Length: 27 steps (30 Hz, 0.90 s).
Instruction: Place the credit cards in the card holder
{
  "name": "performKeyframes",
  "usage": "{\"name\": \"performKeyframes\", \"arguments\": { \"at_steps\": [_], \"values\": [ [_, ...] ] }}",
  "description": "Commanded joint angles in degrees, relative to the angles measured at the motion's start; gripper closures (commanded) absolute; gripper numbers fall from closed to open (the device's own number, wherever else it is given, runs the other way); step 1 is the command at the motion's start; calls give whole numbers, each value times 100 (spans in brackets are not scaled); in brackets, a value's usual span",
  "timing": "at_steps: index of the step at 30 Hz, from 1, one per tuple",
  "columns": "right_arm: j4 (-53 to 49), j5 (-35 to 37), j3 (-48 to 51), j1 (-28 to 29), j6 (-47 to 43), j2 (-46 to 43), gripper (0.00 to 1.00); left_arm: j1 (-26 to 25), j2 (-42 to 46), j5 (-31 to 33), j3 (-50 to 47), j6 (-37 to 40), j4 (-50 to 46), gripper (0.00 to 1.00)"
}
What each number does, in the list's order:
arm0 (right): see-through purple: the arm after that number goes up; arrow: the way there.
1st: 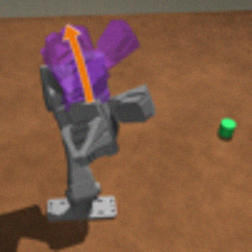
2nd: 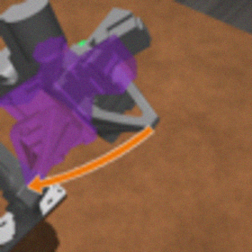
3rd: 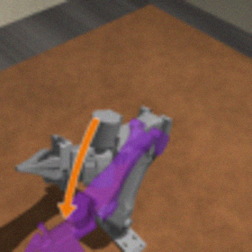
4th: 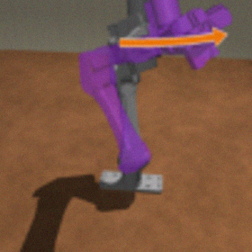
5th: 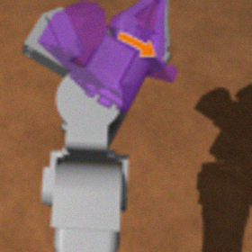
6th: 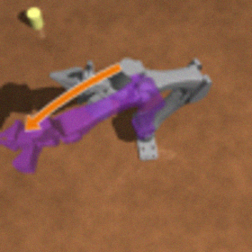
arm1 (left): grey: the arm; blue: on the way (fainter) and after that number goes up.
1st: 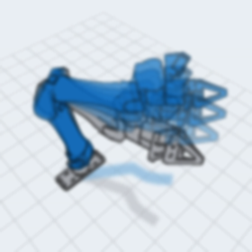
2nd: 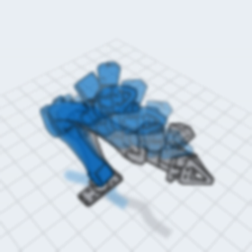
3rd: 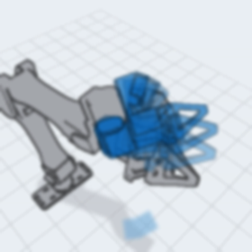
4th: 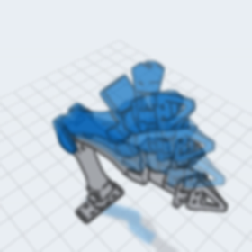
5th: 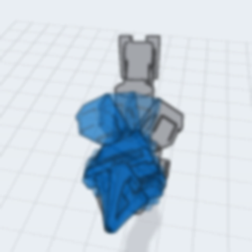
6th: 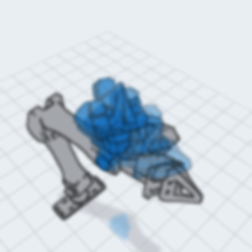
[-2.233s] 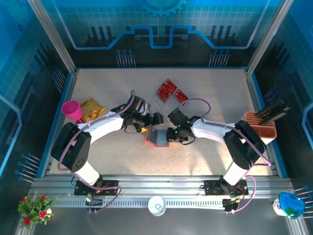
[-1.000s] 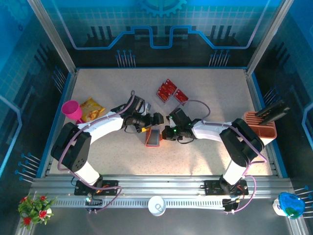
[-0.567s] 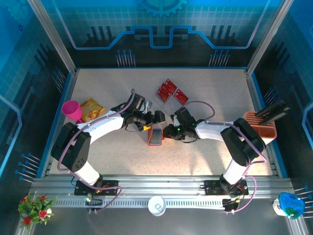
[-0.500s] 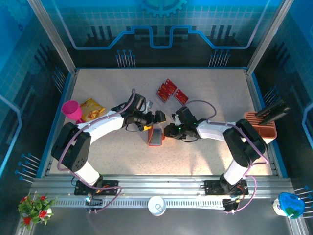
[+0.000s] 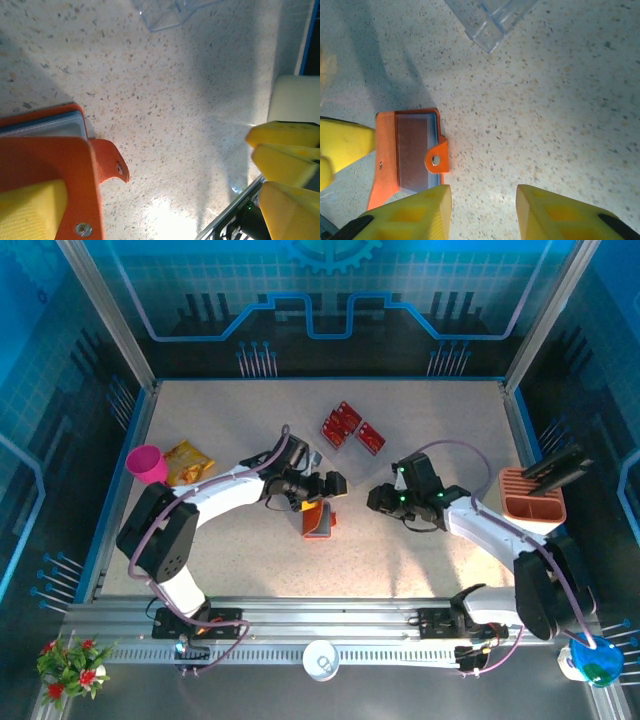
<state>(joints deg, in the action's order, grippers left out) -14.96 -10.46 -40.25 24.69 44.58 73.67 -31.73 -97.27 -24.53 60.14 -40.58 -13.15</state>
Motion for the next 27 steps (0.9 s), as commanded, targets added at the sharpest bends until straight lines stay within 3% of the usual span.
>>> {"name": "performKeyframes", "arguments": {
  "at_steps": [1,8,15,21,27],
  "values": [
    [-418,94,91,-52,-22,-219,60,-92,-269,-84,83,112,-62,1],
    [-488,-17,80,-44,12,-325,60,-100,-559,19,48,302,-388,1],
    [-508,-55,-165,144,4,-230,60,-43,-152,92,617,353,-756,1],
    [-509,245,-650,787,59,114,60,278,46,-75,1295,338,-1045,1],
    [-470,498,-1469,1678,39,869,61,1060,453,-157,1368,243,-1140,1]
  ]
}}
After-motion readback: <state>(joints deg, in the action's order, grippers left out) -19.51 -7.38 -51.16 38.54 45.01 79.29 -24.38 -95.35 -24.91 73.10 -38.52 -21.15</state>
